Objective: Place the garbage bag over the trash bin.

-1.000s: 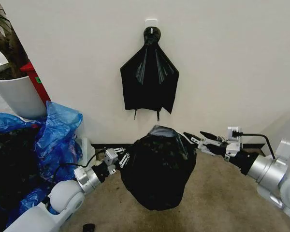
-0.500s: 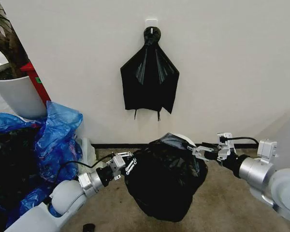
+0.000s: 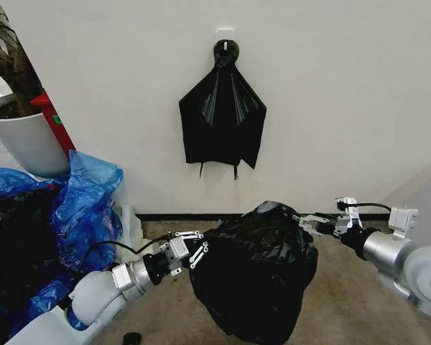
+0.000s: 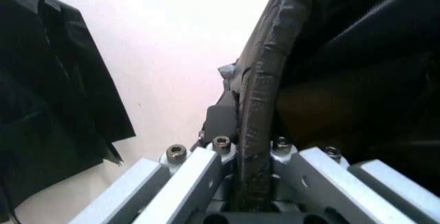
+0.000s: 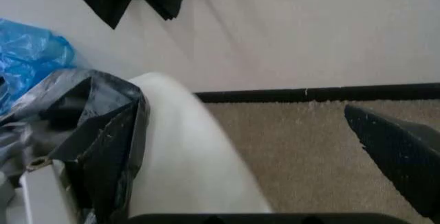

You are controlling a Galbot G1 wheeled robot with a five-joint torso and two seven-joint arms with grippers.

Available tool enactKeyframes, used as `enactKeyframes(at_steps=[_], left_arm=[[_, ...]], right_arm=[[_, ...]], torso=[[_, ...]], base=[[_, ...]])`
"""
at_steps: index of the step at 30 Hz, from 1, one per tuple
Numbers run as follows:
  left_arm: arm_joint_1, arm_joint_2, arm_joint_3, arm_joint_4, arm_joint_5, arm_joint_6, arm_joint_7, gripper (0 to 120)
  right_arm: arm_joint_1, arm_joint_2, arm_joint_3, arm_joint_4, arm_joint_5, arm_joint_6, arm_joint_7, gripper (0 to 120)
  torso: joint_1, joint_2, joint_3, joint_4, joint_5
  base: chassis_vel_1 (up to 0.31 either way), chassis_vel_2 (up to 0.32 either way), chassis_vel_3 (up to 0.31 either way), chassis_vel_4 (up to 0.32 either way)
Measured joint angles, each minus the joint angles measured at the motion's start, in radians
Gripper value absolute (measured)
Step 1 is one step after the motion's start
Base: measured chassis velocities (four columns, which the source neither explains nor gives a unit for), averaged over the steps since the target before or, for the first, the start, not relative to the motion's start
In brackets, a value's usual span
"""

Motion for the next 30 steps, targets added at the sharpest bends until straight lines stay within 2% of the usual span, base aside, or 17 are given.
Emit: enactKeyframes(at_steps=[8, 10, 14, 15, 16, 19, 30], left_arm=[[0.014, -0.002, -0.014, -0.013, -0.048, -0.001, 0.004, 0], [0.014, -0.007, -0.016, -0.011, -0.135, 0.025, -0.002, 0], [0.011, -0.007, -0.016, 0.004, -0.196, 0.045, -0.010, 0], [0.004, -0.007, -0.018, 0.046, -0.259, 0.067, -0.010, 0], [-0.002, -0.013, -0.018, 0.097, -0.282, 0.071, 0.004, 0], [-0.007, -0.027, -0.008, 0.142, -0.289, 0.070, 0.018, 0], [-0.019, -0.033, -0.014, 0.168, -0.357, 0.083, 0.000, 0]], right_arm=[[-0.016, 0.006, 0.022, -0.032, 0.018, 0.030, -0.060, 100], [-0.027, 0.011, 0.031, -0.060, 0.029, 0.095, -0.193, 100], [-0.031, 0.011, 0.035, -0.085, 0.009, 0.138, -0.279, 100], [-0.033, 0.010, 0.053, -0.080, 0.034, 0.149, -0.301, 100], [-0.031, 0.010, 0.080, -0.052, 0.107, 0.143, -0.289, 100], [-0.031, 0.009, 0.104, -0.020, 0.200, 0.111, -0.236, 100], [-0.070, 0.048, 0.079, 0.002, 0.202, 0.075, -0.217, 100]], torso=[[0.000, 0.000, 0.000, -0.0001, -0.0002], [0.000, 0.000, 0.000, 0.0001, -0.0002], [0.000, 0.000, 0.000, 0.0000, 0.0004], [0.000, 0.000, 0.000, 0.0000, -0.0002], [0.000, 0.000, 0.000, 0.0001, -0.0002], [0.000, 0.000, 0.000, 0.0002, -0.0003], [0.000, 0.000, 0.000, 0.0000, 0.0000]], base=[[0.000, 0.000, 0.000, 0.000], [0.000, 0.000, 0.000, 0.000], [0.000, 0.000, 0.000, 0.000], [0.000, 0.000, 0.000, 0.000], [0.000, 0.000, 0.000, 0.000], [0.000, 0.000, 0.000, 0.000], [0.000, 0.000, 0.000, 0.000]])
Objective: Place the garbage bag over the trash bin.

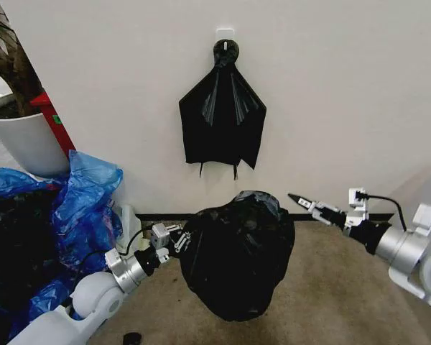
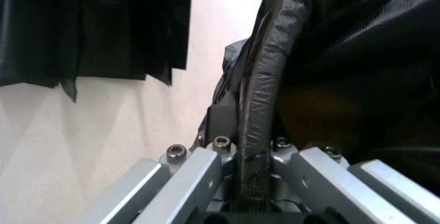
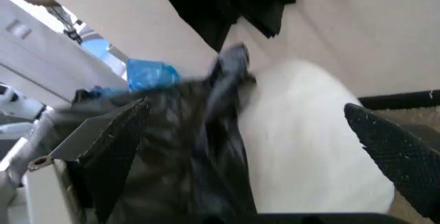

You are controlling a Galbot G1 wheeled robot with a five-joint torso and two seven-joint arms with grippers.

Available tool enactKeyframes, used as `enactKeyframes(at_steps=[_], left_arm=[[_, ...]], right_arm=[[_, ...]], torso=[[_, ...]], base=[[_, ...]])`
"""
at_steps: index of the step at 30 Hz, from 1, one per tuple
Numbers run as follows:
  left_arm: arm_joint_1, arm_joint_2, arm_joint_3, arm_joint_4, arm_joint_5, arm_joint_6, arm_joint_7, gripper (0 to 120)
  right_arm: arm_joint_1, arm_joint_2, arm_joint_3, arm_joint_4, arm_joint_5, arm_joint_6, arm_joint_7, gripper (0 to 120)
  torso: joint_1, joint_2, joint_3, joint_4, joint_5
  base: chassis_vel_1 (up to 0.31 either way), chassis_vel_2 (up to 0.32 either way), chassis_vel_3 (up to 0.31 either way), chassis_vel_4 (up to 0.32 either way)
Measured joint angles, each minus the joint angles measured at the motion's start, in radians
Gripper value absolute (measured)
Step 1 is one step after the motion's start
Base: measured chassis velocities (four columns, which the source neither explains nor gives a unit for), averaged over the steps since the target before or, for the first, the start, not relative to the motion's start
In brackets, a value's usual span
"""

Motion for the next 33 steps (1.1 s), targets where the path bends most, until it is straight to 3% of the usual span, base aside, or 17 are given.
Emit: enactKeyframes(at_steps=[11, 23, 33], left_arm=[[0.000, 0.003, -0.011, -0.035, -0.080, 0.035, -0.003, 0], [0.015, 0.018, -0.051, -0.065, -0.239, 0.106, -0.002, 0], [0.017, 0.017, -0.058, -0.055, -0.267, 0.142, -0.061, 0]], right_arm=[[-0.009, 0.029, -0.059, -0.041, -0.187, -0.016, 0.024, 100], [-0.002, 0.027, -0.043, -0.159, -0.237, 0.005, -0.004, 100], [-0.009, 0.041, -0.010, -0.144, -0.237, 0.032, -0.009, 100]], torso=[[0.000, 0.000, 0.000, 0.0000, 0.0001], [0.000, 0.000, 0.000, 0.0000, 0.0001], [0.000, 0.000, 0.000, 0.0000, -0.0002]], base=[[0.000, 0.000, 0.000, 0.000], [0.000, 0.000, 0.000, 0.000], [0.000, 0.000, 0.000, 0.000]])
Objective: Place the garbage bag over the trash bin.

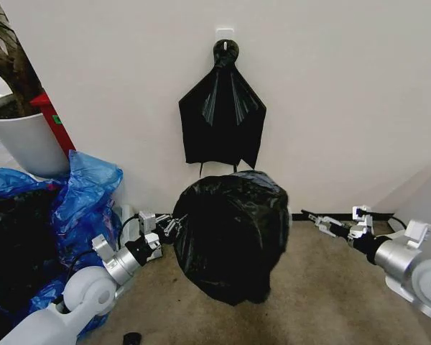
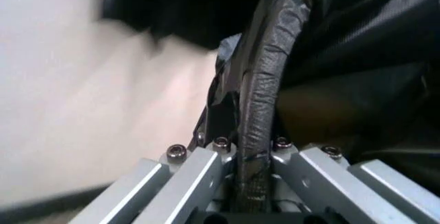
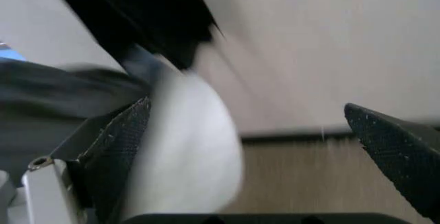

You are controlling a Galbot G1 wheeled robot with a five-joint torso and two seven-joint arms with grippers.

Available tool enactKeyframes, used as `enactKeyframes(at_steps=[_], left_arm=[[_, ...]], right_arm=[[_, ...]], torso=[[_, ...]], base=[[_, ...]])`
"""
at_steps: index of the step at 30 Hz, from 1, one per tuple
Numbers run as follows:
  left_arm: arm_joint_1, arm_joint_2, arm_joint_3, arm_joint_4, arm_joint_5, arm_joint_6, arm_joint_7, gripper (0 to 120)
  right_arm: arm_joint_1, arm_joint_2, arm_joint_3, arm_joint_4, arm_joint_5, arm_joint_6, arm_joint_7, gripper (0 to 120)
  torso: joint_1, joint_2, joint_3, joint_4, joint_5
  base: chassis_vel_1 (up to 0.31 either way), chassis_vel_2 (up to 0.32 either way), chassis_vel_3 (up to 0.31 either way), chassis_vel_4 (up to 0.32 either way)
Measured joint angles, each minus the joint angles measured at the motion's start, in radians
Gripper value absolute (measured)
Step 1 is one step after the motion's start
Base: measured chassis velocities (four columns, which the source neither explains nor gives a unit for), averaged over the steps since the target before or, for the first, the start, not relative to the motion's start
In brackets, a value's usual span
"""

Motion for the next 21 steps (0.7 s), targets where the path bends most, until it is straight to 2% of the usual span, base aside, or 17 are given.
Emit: enactKeyframes(at_steps=[3, 12, 15, 16, 19, 21], left_arm=[[-0.001, -0.004, 0.005, 0.001, 0.006, 0.011, -0.045, 0], [0.002, -0.027, 0.034, -0.015, 0.043, 0.066, -0.267, 0], [0.007, -0.044, 0.054, -0.048, 0.068, 0.139, -0.430, 0], [0.007, -0.044, 0.054, -0.048, 0.068, 0.139, -0.430, 0], [0.008, -0.049, 0.066, -0.063, 0.083, 0.174, -0.509, 0], [0.004, -0.059, 0.082, -0.078, 0.101, 0.210, -0.628, 0]], right_arm=[[-0.005, 0.007, 0.008, 0.025, -0.008, 0.016, 0.004, 100], [-0.003, 0.046, 0.002, 0.149, -0.122, 0.082, 0.027, 100], [-0.007, 0.092, -0.034, 0.290, -0.221, 0.101, 0.088, 100], [-0.007, 0.092, -0.034, 0.290, -0.221, 0.101, 0.088, 100], [-0.015, 0.119, -0.071, 0.344, -0.258, 0.095, 0.140, 94], [-0.020, 0.145, -0.147, 0.356, -0.304, 0.069, 0.196, 84]], torso=[[0.000, 0.000, 0.000, 0.0001, -0.0003], [0.000, 0.000, 0.000, 0.0002, 0.0000], [0.000, 0.000, 0.000, 0.0002, -0.0002], [0.000, 0.000, 0.000, 0.0002, -0.0002], [0.000, 0.000, 0.000, 0.0000, -0.0002], [0.000, 0.000, 0.000, -0.0001, 0.0005]], base=[[0.000, 0.000, 0.000, 0.000], [0.000, 0.000, 0.000, 0.000], [0.000, 0.000, 0.000, 0.000], [0.000, 0.000, 0.000, 0.000], [0.000, 0.000, 0.000, 0.000], [0.000, 0.000, 0.000, 0.000]])
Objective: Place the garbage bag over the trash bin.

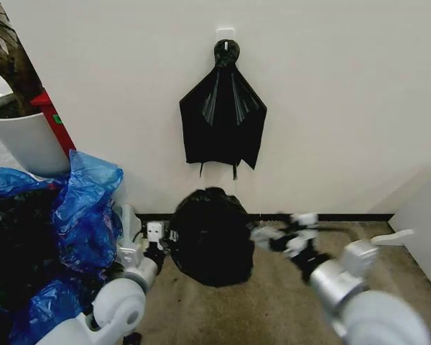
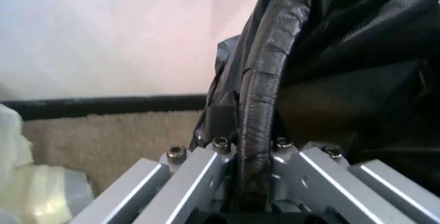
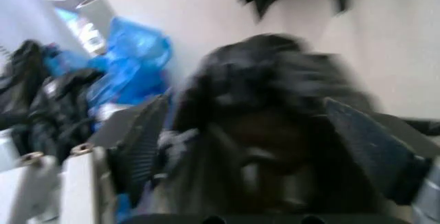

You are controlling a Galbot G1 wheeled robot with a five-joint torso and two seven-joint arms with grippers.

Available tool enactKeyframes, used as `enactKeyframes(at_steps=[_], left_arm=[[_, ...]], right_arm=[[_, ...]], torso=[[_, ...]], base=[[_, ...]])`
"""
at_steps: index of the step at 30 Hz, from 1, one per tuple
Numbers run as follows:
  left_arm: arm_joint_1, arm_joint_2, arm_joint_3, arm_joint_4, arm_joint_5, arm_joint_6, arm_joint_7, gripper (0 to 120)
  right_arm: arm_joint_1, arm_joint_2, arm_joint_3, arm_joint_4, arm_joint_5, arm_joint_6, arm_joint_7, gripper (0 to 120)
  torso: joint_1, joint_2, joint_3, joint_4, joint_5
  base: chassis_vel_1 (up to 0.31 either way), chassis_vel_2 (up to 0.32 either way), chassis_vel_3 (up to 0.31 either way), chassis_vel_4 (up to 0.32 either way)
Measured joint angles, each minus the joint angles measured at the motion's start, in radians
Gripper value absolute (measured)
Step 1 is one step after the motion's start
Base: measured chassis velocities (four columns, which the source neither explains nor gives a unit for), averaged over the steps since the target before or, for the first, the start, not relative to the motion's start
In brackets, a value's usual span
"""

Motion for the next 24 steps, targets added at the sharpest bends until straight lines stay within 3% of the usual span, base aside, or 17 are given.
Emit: enactKeyframes(at_steps=[2, 3, 4, 6, 8, 14, 18, 24], left_arm=[[-0.007, -0.006, 0.011, -0.011, 0.004, 0.019, -0.058, 0], [-0.026, -0.012, 0.064, -0.016, 0.036, 0.031, -0.125, 0], [-0.026, -0.012, 0.064, -0.016, 0.036, 0.031, -0.125, 0], [-0.042, -0.003, 0.123, -0.016, 0.056, 0.035, -0.156, 0], [-0.050, 0.005, 0.151, -0.018, 0.057, 0.042, -0.168, 0], [-0.065, 0.012, 0.202, -0.016, 0.059, 0.047, -0.176, 0], [-0.081, 0.002, 0.244, -0.003, 0.117, 0.025, -0.163, 0], [-0.065, 0.005, 0.248, -0.007, 0.199, -0.001, -0.132, 0]], right_arm=[[0.016, 0.008, -0.058, 0.001, -0.039, -0.004, 0.013, 77], [0.080, 0.026, -0.224, 0.001, -0.145, -0.001, 0.062, 70], [0.080, 0.026, -0.224, 0.001, -0.145, -0.001, 0.062, 70], [0.117, 0.054, -0.396, 0.000, -0.226, 0.008, 0.116, 62], [0.128, 0.073, -0.487, -0.001, -0.249, 0.004, 0.141, 53], [0.185, 0.113, -0.631, -0.003, -0.254, -0.005, 0.198, 35], [0.370, 0.183, -0.768, -0.107, -0.096, -0.014, 0.435, 15], [0.464, 0.225, -0.810, -0.203, -0.028, 0.014, 0.576, 0]], torso=[[0.000, 0.000, 0.000, -0.0002, -0.0002], [0.000, 0.000, 0.000, 0.0004, -0.0005], [0.000, 0.000, 0.000, 0.0004, -0.0005], [0.000, 0.000, 0.000, 0.0003, -0.0004], [0.000, 0.000, 0.000, 0.0001, -0.0005], [0.000, 0.000, 0.000, 0.0000, -0.0005], [0.000, 0.000, 0.000, 0.0003, -0.0006], [0.000, 0.000, 0.000, 0.0002, -0.0005]], base=[[0.000, 0.000, 0.000, 0.000], [0.000, 0.000, 0.000, 0.000], [0.000, 0.000, 0.000, 0.000], [0.000, 0.000, 0.000, 0.000], [0.000, 0.000, 0.000, 0.000], [0.000, 0.000, 0.000, 0.000], [0.000, 0.000, 0.000, 0.000], [0.000, 0.000, 0.000, 0.000]])
